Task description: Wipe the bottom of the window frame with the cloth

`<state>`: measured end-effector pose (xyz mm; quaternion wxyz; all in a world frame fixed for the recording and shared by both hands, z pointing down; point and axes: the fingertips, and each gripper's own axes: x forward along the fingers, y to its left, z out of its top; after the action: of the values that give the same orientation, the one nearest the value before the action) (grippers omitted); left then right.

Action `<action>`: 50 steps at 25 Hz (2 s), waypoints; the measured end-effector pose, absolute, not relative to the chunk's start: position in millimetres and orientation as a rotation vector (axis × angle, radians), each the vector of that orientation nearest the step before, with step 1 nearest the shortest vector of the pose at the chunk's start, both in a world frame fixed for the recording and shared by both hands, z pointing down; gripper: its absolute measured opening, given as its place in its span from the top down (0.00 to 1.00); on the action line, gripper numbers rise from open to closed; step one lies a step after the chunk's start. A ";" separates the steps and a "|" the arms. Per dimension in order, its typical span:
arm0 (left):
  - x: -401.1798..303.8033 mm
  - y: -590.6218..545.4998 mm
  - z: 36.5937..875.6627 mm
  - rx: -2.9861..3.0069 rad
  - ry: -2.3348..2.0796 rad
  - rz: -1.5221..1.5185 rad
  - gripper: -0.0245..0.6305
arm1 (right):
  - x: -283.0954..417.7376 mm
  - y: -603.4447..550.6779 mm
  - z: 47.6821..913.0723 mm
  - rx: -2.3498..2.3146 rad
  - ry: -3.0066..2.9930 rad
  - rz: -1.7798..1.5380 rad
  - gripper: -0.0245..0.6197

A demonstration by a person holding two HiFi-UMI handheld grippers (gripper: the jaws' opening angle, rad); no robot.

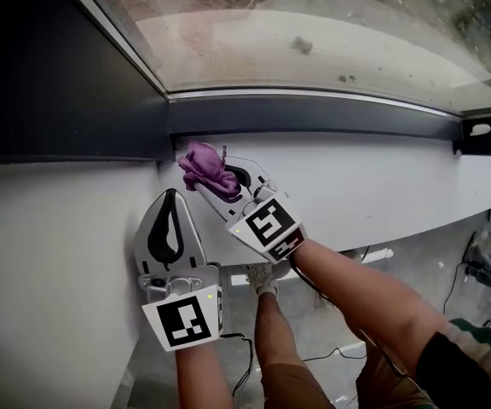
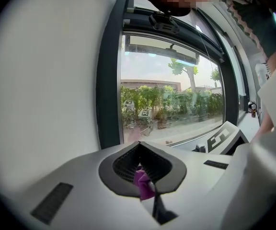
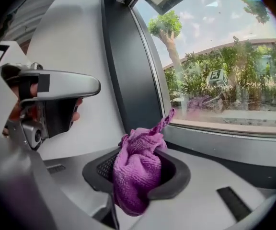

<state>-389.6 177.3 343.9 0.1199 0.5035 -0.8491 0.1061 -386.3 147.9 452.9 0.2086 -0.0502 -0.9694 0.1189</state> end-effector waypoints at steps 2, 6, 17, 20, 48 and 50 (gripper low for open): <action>-393.7 176.1 349.6 1.464 -2.461 0.295 0.95 | -392.0 147.2 461.5 -0.134 -2.675 0.312 0.73; -399.8 178.3 356.6 1.457 -2.443 0.324 0.95 | -397.1 145.2 481.7 -0.093 -2.599 0.281 0.73; -381.5 162.5 368.3 1.515 -2.398 0.379 0.95 | -371.8 124.8 502.4 0.009 -2.527 0.226 0.73; -373.0 151.5 374.4 1.548 -2.371 0.399 0.95 | -358.4 108.4 506.1 0.050 -2.517 0.205 0.73; -211.3 4.7 376.1 1.786 -2.171 0.368 0.95 | -168.0 -38.4 502.7 0.337 -2.461 0.270 0.73; -199.0 -4.9 374.0 1.809 -2.157 0.367 0.95 | -154.2 -49.2 502.9 0.360 -2.463 0.280 0.73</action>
<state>-199.0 -4.9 374.0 0.1509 0.6298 -0.7511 0.1279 -154.2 -49.2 502.9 0.3130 0.1363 -0.9339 0.1061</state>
